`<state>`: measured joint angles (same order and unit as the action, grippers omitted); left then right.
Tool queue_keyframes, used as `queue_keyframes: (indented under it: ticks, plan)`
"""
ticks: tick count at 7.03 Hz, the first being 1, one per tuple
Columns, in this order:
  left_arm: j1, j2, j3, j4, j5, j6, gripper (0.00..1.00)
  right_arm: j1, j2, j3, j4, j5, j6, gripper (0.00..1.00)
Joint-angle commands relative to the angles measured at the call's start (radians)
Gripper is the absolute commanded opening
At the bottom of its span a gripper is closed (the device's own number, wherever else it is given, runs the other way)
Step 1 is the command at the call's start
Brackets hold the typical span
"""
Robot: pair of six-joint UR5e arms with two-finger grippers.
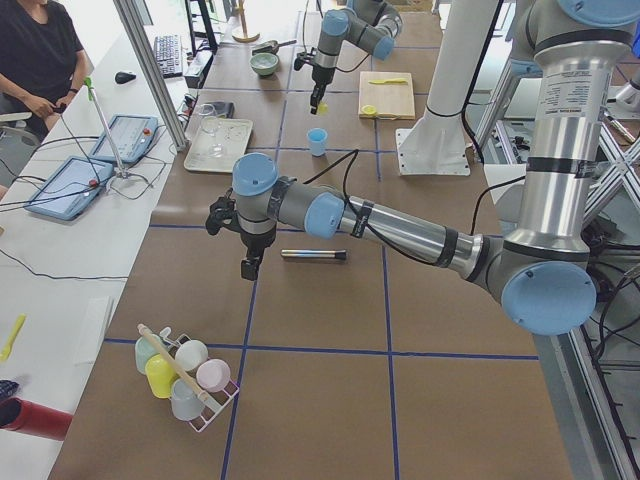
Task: Squeeze lemon into cup
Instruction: 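Lift the lemon slice and carry it over the blue cup, then lower the lemon slice into the blue cup and release it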
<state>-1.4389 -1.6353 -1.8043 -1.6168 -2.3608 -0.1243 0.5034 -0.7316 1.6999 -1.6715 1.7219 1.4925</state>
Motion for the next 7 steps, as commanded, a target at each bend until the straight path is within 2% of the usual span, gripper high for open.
queue_keyframes:
  ticks: [1,6,7]
  plan:
    - [0.000,0.000,-0.003,0.000,0.000,0.000,1.00,-0.003,0.054,-0.149,0.061,-0.007,0.005,0.36]
    - [0.000,0.000,-0.003,0.000,-0.002,0.000,1.00,-0.034,0.028,-0.154,0.047,0.005,0.005,0.38]
    - [0.000,0.000,-0.003,0.000,-0.002,0.000,1.00,-0.034,0.026,-0.152,0.047,0.004,0.005,0.47]
